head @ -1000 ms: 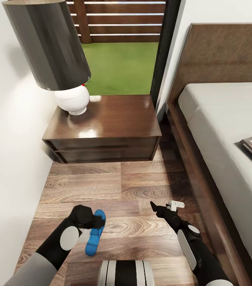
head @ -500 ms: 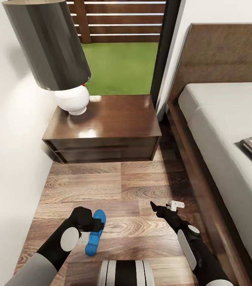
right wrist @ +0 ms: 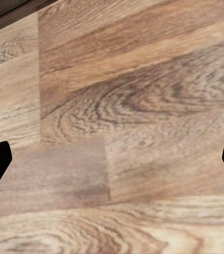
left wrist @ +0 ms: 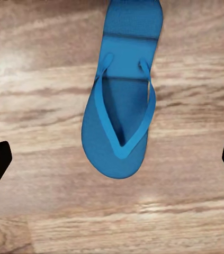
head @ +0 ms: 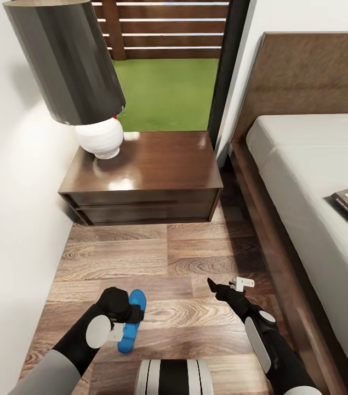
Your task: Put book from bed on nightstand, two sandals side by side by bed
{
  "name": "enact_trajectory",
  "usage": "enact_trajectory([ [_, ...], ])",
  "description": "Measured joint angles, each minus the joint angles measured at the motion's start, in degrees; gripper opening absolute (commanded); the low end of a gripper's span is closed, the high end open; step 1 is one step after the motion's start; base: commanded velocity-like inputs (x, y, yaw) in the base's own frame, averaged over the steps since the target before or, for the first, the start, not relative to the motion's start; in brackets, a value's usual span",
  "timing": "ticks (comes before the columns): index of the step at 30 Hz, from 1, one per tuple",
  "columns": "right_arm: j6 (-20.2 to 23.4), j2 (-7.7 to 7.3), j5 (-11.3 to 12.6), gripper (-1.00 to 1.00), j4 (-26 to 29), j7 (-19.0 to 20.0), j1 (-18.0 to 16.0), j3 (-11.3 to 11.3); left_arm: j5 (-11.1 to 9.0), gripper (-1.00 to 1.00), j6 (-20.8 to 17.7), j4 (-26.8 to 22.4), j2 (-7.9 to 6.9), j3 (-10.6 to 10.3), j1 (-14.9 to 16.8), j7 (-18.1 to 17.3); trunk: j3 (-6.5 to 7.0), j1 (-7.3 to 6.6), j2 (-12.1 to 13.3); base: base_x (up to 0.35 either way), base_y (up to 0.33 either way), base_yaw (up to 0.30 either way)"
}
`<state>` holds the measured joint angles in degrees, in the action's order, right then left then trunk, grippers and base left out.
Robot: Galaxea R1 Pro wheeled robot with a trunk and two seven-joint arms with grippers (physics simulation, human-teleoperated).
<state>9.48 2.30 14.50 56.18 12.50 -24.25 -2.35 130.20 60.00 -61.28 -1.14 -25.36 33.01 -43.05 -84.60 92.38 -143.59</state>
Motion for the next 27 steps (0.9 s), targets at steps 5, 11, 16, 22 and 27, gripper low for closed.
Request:
enact_trajectory([
  [5, 0.0, 0.0, 0.0, 1.0, -0.03, 0.0, 0.0, 0.03, 0.04, 1.0, 0.0, 0.06, 0.05, -0.09, 0.0, -0.07, 0.0, 0.0, 0.0, 0.0, 0.0, 0.0],
  [11, 0.0, 0.0, 0.0, 1.0, -0.03, 0.0, 0.0, 0.03, 0.05, 1.0, 0.0, 0.07, 0.05, -0.11, 0.0, -0.23, 0.0, 0.0, 0.0, 0.0, 0.0, 0.0],
  [16, 0.0, 0.0, 0.0, 1.0, -0.02, -0.01, 0.0, 0.03, 0.05, 1.0, 0.0, 0.07, 0.05, -0.11, 0.0, -0.3, 0.0, 0.0, 0.0, 0.0, 0.0, 0.0],
  [22, 0.0, 0.05, 0.0, 1.0, -0.03, 0.0, 0.0, 0.04, 0.05, 1.0, 0.0, 0.07, 0.05, -0.11, 0.0, -0.35, 0.0, 0.0, 0.0, 0.0, 0.0, 0.0],
  [27, 0.0, 0.05, 0.0, 1.0, -0.05, 0.0, 0.0, 0.04, 0.05, 1.0, 0.0, 0.07, 0.05, -0.11, 0.0, -0.35, 0.0, 0.0, 0.0, 0.0, 0.0, 0.0],
])
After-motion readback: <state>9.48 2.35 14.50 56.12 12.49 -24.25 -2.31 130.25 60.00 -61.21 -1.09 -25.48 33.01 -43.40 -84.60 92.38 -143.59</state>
